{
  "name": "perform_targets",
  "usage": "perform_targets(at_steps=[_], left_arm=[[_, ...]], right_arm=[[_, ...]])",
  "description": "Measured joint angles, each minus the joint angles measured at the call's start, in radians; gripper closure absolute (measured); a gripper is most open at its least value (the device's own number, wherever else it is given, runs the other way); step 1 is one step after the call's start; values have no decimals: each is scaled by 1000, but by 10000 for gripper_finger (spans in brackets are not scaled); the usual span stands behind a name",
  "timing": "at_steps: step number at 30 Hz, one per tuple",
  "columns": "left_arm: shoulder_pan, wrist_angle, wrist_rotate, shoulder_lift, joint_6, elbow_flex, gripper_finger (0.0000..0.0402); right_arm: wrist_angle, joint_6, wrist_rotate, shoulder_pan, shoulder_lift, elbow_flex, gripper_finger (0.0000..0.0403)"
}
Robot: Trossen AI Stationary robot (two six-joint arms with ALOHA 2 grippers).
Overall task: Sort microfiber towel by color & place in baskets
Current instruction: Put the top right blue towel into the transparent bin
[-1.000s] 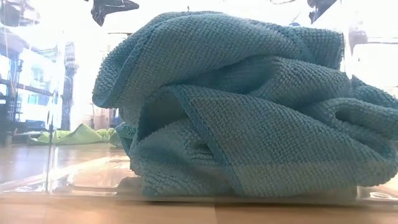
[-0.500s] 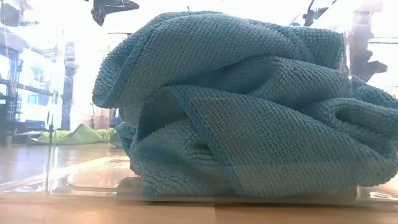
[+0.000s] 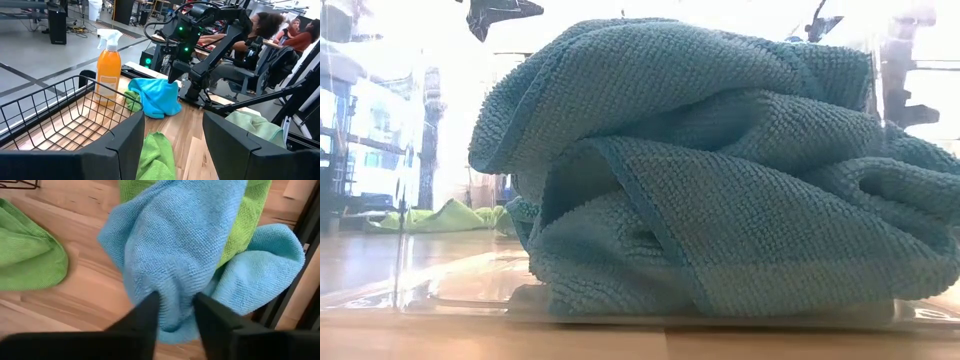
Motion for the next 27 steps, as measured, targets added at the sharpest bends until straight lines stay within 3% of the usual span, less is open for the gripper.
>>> perform_targets(at_steps=[2,4,8,18,27], left_arm=[[0,0,0,0,0,0,213],[0,0,0,0,0,0,213],[0,0,0,0,0,0,213],[0,0,0,0,16,0,213],[0,8,-9,0,45,0,213]], right_arm=[[3,-2,8,0,0,0,370],[-6,-5,10,0,-2,6,390],[-81,-48,-3,0,-3,118,394],[-172,-143,53,0,-3,576,402],[-93,-188,8,0,26,747,402]])
